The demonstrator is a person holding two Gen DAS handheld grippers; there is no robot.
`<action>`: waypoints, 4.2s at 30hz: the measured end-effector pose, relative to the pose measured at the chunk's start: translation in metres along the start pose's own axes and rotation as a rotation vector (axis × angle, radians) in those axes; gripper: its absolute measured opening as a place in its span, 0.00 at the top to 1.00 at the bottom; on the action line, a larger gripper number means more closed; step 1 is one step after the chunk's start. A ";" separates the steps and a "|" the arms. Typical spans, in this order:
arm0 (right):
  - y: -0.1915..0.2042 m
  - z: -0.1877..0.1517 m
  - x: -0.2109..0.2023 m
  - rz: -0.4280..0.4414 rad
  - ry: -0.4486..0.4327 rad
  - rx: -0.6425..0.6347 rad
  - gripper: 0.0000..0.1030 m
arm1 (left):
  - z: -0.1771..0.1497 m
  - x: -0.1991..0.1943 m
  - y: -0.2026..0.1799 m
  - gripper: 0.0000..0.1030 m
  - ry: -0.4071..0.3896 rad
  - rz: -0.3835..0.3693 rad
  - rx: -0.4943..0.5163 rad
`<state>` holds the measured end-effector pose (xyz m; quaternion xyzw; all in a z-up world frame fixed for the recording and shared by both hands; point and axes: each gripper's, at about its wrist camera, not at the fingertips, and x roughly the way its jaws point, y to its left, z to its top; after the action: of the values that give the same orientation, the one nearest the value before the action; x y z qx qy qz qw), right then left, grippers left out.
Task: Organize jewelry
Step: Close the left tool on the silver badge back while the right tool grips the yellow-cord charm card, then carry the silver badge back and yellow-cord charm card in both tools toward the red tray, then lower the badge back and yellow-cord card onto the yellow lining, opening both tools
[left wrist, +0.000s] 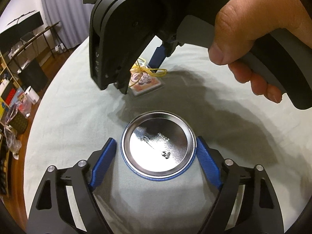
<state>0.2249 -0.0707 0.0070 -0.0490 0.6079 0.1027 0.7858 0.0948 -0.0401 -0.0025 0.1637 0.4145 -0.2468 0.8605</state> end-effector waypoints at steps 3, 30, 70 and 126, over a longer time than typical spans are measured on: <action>0.000 -0.001 -0.001 0.002 -0.002 0.000 0.55 | 0.000 -0.001 0.000 0.28 -0.004 0.001 -0.002; -0.003 -0.014 -0.030 0.023 -0.069 0.006 0.56 | 0.008 -0.014 0.001 0.30 -0.017 0.006 -0.013; -0.148 -0.053 -0.180 0.026 -0.332 0.098 0.56 | 0.161 -0.070 -0.095 0.30 -0.192 -0.008 0.003; -0.237 -0.064 -0.030 0.017 -0.134 0.153 0.56 | 0.179 0.082 -0.197 0.30 0.010 -0.135 0.107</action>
<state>0.2094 -0.3175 0.0086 0.0235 0.5605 0.0657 0.8252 0.1413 -0.3134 0.0247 0.1825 0.4149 -0.3254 0.8299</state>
